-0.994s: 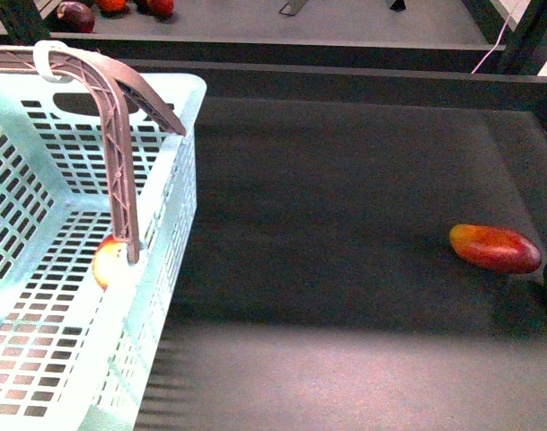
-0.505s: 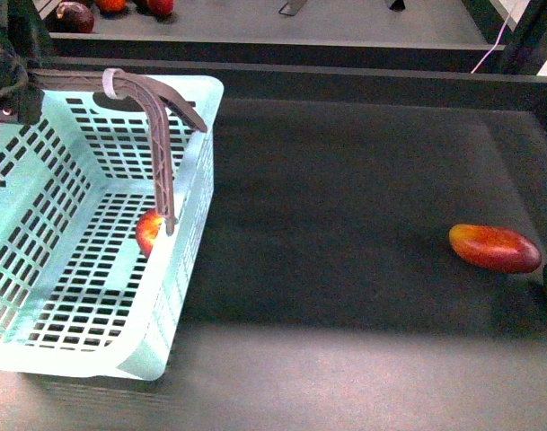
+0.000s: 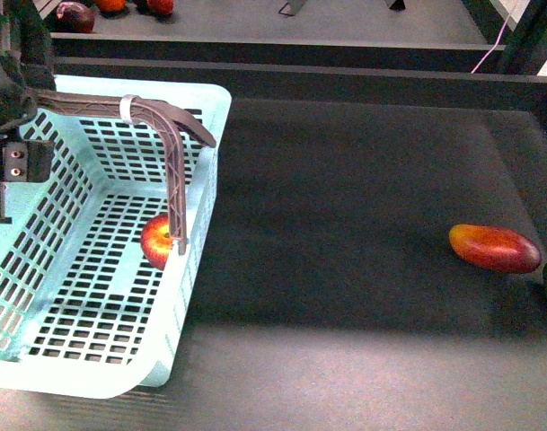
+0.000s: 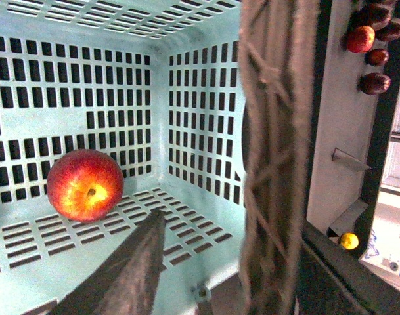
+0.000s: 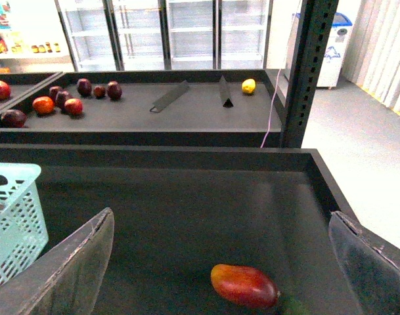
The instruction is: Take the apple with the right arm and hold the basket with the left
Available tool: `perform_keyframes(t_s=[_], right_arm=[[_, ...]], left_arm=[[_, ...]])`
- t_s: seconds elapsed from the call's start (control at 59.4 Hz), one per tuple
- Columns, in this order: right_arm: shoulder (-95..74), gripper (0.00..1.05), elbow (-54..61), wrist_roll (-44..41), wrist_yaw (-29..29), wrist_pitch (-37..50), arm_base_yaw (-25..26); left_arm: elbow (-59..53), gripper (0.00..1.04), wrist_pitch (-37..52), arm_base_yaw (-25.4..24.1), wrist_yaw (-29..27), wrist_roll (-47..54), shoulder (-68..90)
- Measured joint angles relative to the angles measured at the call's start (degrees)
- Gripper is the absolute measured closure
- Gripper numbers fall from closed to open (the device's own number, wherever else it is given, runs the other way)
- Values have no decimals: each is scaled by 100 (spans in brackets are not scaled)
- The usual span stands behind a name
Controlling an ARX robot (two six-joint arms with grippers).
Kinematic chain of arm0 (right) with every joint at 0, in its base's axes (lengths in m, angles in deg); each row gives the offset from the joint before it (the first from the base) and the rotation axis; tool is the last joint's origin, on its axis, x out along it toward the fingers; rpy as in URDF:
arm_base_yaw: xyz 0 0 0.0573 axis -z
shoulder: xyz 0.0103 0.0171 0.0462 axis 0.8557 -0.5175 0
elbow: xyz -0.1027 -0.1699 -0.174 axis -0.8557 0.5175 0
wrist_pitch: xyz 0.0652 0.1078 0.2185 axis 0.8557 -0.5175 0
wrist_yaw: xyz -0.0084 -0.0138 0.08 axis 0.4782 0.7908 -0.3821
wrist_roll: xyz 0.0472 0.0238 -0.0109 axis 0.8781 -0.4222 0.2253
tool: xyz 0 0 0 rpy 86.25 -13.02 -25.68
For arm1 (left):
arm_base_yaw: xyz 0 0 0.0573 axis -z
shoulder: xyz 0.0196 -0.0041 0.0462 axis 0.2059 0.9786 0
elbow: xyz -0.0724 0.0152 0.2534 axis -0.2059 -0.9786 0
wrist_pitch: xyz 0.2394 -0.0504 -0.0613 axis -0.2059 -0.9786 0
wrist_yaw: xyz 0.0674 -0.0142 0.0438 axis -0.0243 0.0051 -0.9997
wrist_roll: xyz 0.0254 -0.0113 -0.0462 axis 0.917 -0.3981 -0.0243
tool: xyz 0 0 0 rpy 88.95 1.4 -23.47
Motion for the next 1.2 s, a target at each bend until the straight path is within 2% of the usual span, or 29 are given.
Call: perform_keyframes(t_s=[0.219, 0.303, 0.539, 0.573, 0.59, 0.607, 0.623, 0.691, 0.724, 0.775, 0.826, 0.893, 1.045, 1.196], right_arm=[[0, 9, 0, 0, 0, 0, 0], [0, 9, 0, 0, 0, 0, 0], [2, 9, 0, 0, 0, 0, 0], [2, 9, 0, 0, 0, 0, 0], [2, 9, 0, 0, 0, 0, 0], [2, 9, 0, 0, 0, -2, 0], [2, 9, 0, 0, 2, -2, 0], [2, 9, 0, 0, 0, -2, 0], [2, 9, 0, 0, 0, -4, 0], [4, 9, 0, 0, 0, -4, 0], [2, 9, 0, 0, 2, -4, 0], [2, 9, 0, 0, 0, -4, 0], [2, 9, 0, 0, 2, -4, 0], [2, 9, 0, 0, 0, -4, 0]], left_arm=[[-236, 6, -1329, 109, -306, -61, -1427], [-304, 8, -1714, 164, -365, -50, -1862], [-326, 7, -1700, 173, -372, -33, -1941], [-680, 13, -734, 120, -48, 798, -1954], [-992, 18, 74, 74, 214, 1300, -1976], [-1069, 18, 251, 63, 262, 1438, -1980], [-1412, 23, 1049, 20, 426, 2330, -2000], [-2371, 37, 3152, -114, 682, 4677, -2116], [-2688, 44, 3888, -192, 737, 5694, -2273], [-2931, 53, 4457, -295, 809, 7062, -2535], [-3091, 62, 4629, -387, 866, 7989, -2813], [-3333, 74, 4640, -487, 968, 8745, -3086], [-3834, 102, 4478, -678, 1180, 9346, -3595], [-4162, 102, 4192, -850, 1329, 9490, -4227]])
